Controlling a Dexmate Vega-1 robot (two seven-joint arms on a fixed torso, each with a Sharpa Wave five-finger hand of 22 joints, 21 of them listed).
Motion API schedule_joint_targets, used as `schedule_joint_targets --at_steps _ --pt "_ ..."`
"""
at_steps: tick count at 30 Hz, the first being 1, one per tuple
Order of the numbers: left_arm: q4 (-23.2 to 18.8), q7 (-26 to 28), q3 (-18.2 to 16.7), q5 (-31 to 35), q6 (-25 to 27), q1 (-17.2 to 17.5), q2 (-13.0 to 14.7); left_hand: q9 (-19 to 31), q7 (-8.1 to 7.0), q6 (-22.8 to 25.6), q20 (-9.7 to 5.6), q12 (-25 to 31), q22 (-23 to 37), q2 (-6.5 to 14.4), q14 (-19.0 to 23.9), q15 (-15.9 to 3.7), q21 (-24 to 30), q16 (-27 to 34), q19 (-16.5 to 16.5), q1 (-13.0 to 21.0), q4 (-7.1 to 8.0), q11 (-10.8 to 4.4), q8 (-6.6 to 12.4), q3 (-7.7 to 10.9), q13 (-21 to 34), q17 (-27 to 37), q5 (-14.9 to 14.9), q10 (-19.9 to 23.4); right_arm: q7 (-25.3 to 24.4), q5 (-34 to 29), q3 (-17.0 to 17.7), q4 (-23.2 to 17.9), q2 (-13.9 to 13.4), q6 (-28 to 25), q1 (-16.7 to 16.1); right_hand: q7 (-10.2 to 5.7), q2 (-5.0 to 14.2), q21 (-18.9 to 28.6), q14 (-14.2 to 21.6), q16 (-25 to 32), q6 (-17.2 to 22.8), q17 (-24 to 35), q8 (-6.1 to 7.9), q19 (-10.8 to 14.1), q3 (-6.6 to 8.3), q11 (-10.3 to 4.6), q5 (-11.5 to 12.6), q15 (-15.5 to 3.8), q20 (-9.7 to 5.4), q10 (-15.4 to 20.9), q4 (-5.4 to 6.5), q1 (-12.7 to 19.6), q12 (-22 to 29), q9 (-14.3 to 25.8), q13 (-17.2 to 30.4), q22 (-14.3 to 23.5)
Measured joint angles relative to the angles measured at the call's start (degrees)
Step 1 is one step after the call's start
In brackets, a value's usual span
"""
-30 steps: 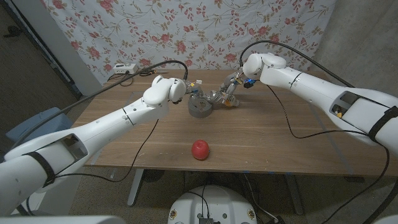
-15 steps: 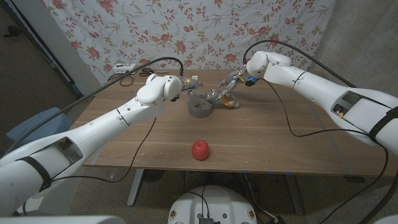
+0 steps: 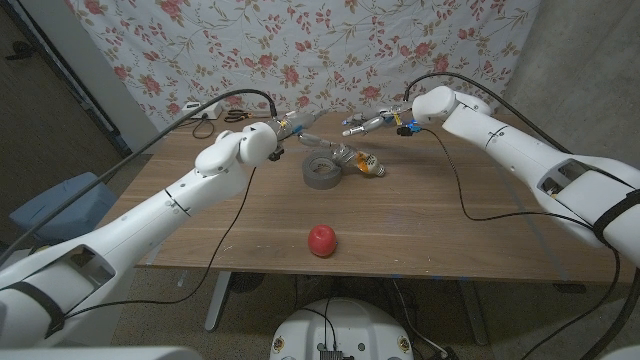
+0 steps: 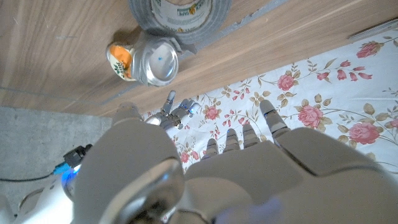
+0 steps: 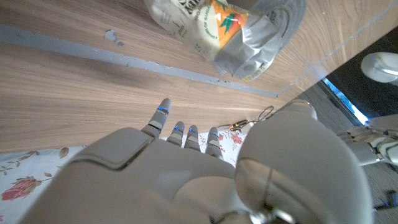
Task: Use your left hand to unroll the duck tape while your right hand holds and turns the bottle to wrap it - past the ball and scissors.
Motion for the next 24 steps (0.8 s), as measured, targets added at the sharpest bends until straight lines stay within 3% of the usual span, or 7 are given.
schedule_joint_targets --at_steps 4,10,14,15,23,24 --pt "0.3 5.5 -3.0 -4.3 -2.8 2.5 0.1 0.0 0.0 0.0 0.0 0.0 0.0 -0.1 -0.1 -0.49 0.0 0.3 0.0 -0.5 0.16 -0.12 0.0 -0.02 0.0 0.0 0.0 -0.1 -0.5 4.3 2.1 2.9 0.9 3.3 -0.8 0.22 0.3 0.0 0.4 0.1 0.4 -0.4 0.0 1.2 -0.19 -0.01 0.0 -0.14 -0.92 0.0 -0.18 -0.3 0.0 -0.3 -0.2 0.0" --pt "1.7 5.5 -5.9 -4.3 -2.8 4.7 -0.1 0.0 -0.37 0.4 0.0 0.4 0.0 0.2 0.6 -1.05 0.0 0.5 0.0 -0.8 0.54 -0.66 0.29 -0.4 0.0 -0.2 -0.3 0.1 0.2 11.1 2.1 2.9 0.9 7.9 -0.8 0.38 0.91 -0.2 2.2 0.4 0.6 -1.1 0.0 3.6 -0.72 0.43 0.0 -0.5 -2.98 1.4 -0.23 -0.9 0.0 -0.3 -0.4 0.0" --pt "2.7 5.5 -7.3 -4.3 -2.8 5.7 -0.2 0.0 -0.07 0.8 0.0 0.6 0.0 0.2 0.9 -1.09 0.0 0.7 0.0 -0.8 0.54 -0.74 0.63 -0.4 -0.3 -0.2 -0.5 0.1 0.6 14.8 2.1 2.9 0.9 10.0 -0.8 0.23 1.15 -0.2 2.9 0.8 1.0 -1.5 0.0 4.1 -0.88 0.51 0.0 -1.26 -2.86 2.1 -0.4 -1.1 0.3 -0.3 -0.6 0.0" --pt "2.9 14.6 -7.7 -15.6 -11.2 5.9 -0.2 0.0 -0.07 0.8 0.0 0.6 0.0 0.2 0.9 -1.09 0.0 0.7 0.0 -0.8 0.54 -0.74 0.63 -0.4 -0.3 -0.2 -0.5 0.1 0.7 15.7 7.5 11.0 4.0 10.5 -2.8 0.23 1.15 -0.2 3.0 0.8 1.0 -1.5 0.0 4.1 -0.89 0.41 0.0 -1.31 -2.91 2.2 -0.4 -1.1 0.3 -0.3 -0.7 0.0" --pt "3.2 18.0 -8.1 -23.9 -17.9 6.1 -0.3 0.0 -0.25 2.0 0.0 1.1 -0.2 0.2 1.9 -1.13 0.3 1.0 0.0 -0.8 0.61 -0.92 0.84 -0.81 -0.3 -0.4 -0.5 1.1 0.8 16.5 11.2 13.4 5.4 10.9 -5.1 0.11 1.61 -0.7 3.5 0.8 1.7 -2.3 0.0 5.1 -1.11 0.63 -0.4 -1.21 -3.03 3.1 -0.63 -0.7 0.3 -0.3 -0.7 0.0" --pt "5.9 18.3 -10.3 -24.5 -18.5 7.6 -0.9 0.0 -0.13 2.1 0.0 1.1 -0.2 0.2 2.1 -1.09 0.3 1.2 0.0 -0.8 0.61 -1.15 0.84 -0.81 -0.4 -0.4 -0.5 1.4 0.8 23.1 11.4 13.5 5.5 13.5 -5.2 0.13 1.61 -0.7 3.6 0.8 1.7 -2.4 0.0 5.3 -1.2 0.72 -0.4 -1.32 -2.85 3.2 -0.72 -0.7 0.3 -0.3 -0.7 0.0"
